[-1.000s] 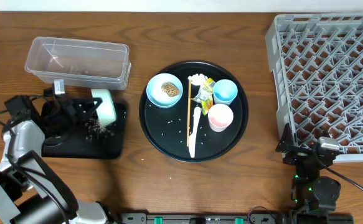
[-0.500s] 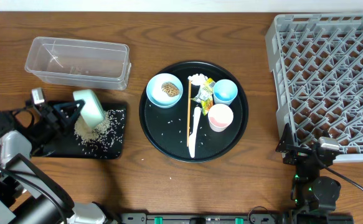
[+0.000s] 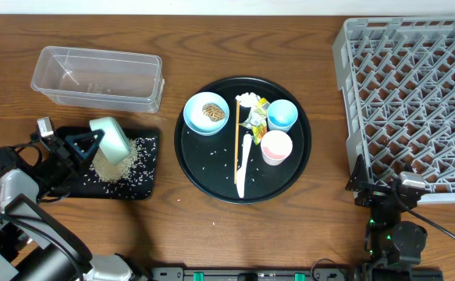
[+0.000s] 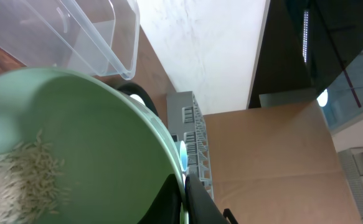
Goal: Sort waste into correct bins and load items into the dishwasher rack
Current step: 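Tilt the green bowl to pour the rice onto the black tray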
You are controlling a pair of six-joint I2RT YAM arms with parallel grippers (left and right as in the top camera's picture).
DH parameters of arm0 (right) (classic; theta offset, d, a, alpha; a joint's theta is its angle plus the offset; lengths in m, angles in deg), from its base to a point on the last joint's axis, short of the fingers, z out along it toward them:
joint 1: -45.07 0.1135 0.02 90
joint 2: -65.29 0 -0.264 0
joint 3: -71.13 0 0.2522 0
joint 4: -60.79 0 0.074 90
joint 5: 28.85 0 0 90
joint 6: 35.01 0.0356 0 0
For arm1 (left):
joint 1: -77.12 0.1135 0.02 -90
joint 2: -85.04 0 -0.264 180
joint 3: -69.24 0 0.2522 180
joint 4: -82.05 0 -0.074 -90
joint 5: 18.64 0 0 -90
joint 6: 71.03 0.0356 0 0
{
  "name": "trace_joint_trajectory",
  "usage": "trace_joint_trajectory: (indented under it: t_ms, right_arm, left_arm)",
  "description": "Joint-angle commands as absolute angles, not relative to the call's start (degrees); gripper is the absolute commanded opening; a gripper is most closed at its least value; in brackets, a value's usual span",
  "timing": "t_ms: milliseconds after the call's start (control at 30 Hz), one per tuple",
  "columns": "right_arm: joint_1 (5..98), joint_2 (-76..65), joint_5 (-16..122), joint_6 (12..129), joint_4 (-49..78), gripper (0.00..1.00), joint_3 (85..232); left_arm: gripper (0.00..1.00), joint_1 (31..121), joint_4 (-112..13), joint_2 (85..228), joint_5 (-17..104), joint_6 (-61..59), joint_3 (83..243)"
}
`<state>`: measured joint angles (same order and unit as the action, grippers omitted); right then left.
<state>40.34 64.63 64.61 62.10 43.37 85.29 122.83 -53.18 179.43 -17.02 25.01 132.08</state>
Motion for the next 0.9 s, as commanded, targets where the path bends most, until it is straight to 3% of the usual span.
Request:
trace_joint_trajectory:
  t_ms: [0,233,333,867]
  right_arm:
    - [41.0,65.0,65.2,61.6,43.2,0.99,85.2]
    - [41.0,65.0,65.2,61.6,43.2,0.99,85.2]
    - [41.0,65.0,65.2,61.6,43.2,0.99,85.2]
    - [41.0,65.0,65.2,61.6,43.2,0.99,85.2]
  left_arm:
    - [0.06,123.1,-53.2,179.4,-18.7,25.6,131.9]
    - [0.06,122.9,-53.1,179.4,-16.8,26.7,131.9]
    - [0.06,122.9,-53.1,179.4,-10.3,26.4,131.9]
    - [0.06,120.7,-52.6,179.4,-16.8,32.9,131.9]
